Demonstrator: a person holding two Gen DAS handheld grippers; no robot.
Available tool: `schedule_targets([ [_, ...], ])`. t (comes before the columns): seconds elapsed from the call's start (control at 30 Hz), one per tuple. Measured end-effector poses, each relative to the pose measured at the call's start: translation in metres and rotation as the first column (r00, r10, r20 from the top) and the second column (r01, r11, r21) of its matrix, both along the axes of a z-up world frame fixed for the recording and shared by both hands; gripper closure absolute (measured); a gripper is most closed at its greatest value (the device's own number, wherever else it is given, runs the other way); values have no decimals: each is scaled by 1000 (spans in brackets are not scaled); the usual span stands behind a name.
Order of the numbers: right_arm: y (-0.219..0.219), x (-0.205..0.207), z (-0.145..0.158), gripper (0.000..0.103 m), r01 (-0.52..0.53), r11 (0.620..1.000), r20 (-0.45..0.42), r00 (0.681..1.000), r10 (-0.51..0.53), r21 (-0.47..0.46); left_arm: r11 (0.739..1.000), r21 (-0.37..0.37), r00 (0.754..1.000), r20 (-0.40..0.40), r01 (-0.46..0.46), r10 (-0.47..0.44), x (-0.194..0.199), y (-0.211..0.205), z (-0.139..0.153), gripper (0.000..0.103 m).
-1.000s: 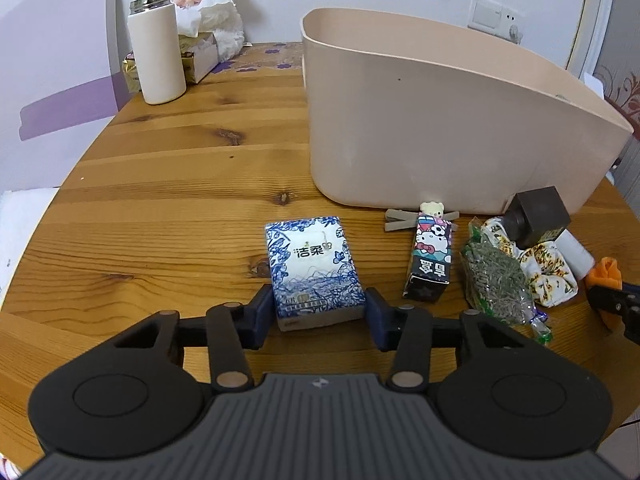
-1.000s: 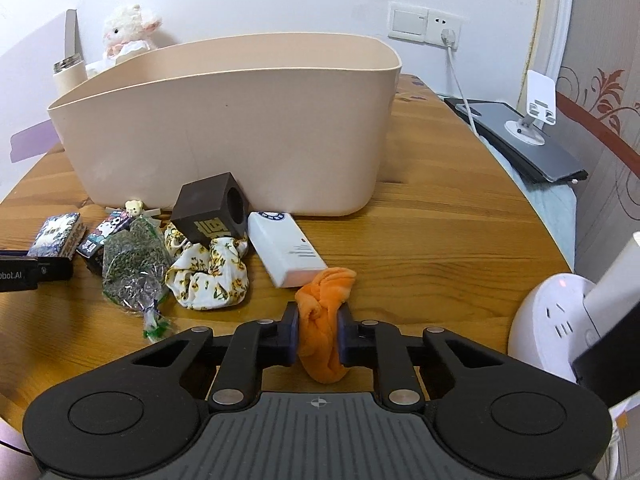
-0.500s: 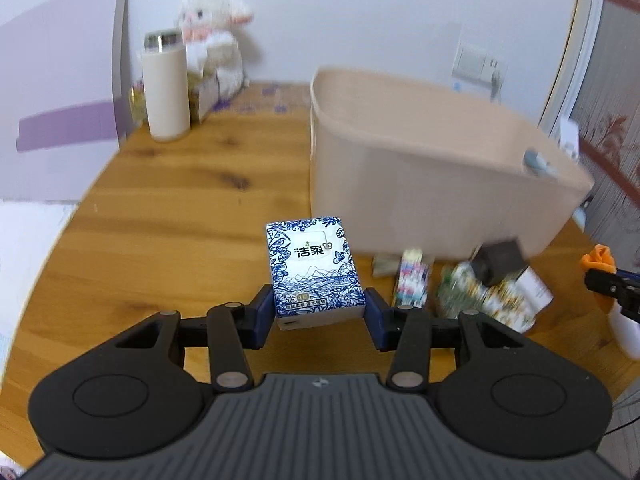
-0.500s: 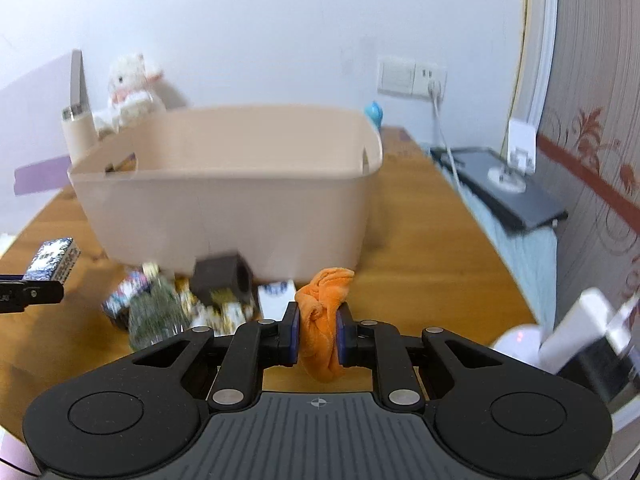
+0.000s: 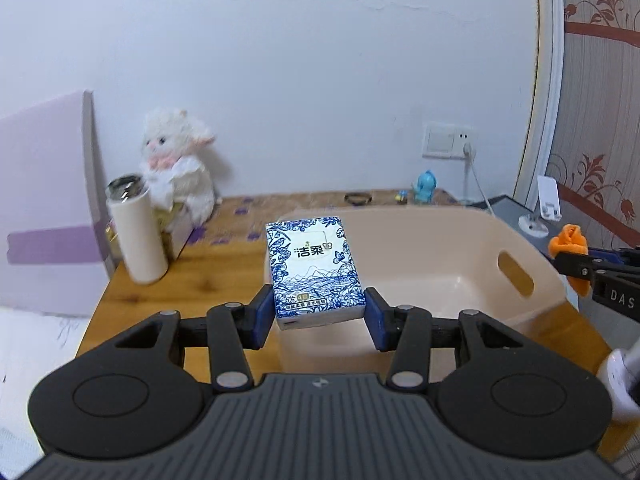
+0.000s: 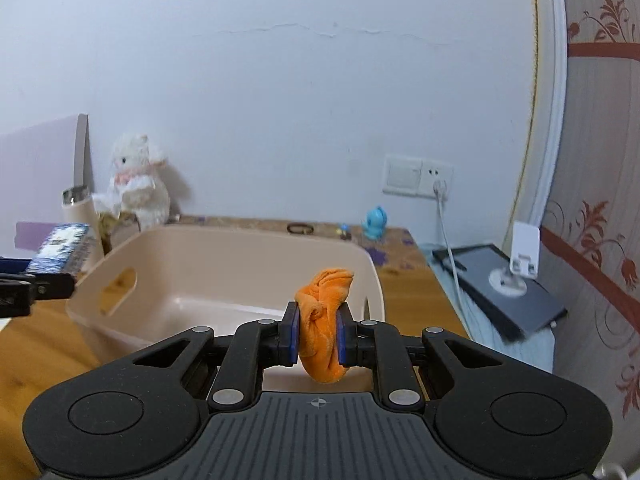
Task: Organize objects
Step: 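Lift both items over the basket and open both grippers to drop them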
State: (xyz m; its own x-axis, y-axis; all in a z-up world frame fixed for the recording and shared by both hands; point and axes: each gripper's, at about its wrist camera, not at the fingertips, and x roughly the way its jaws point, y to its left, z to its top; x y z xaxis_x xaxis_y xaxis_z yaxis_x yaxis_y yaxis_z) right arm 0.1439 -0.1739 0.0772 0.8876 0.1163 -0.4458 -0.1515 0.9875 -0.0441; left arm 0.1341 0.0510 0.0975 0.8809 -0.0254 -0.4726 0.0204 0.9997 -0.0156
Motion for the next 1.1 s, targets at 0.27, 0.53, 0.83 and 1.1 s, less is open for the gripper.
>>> schedule_targets([
  [0.27,19,46,-15,87,-31,999,-63,998,30,-13,999,-3,996,-79,47,-47,69,-37,-20,54],
  [0.53,31,70,-46,83,-58,997,-183,982,47,-52,997,12,971,-225,80,-75,103,-53,-59,53],
  [0.83,32,42,-25,34,-40,997,-118,993,32,-68,998,18,988,-140,64,-61,70,-46,-29,24],
  [1.1,21,5,-10,16,-15,996,-72,997,9,-83,998,32,994,-100,48,-45,32,-41,-7,15],
])
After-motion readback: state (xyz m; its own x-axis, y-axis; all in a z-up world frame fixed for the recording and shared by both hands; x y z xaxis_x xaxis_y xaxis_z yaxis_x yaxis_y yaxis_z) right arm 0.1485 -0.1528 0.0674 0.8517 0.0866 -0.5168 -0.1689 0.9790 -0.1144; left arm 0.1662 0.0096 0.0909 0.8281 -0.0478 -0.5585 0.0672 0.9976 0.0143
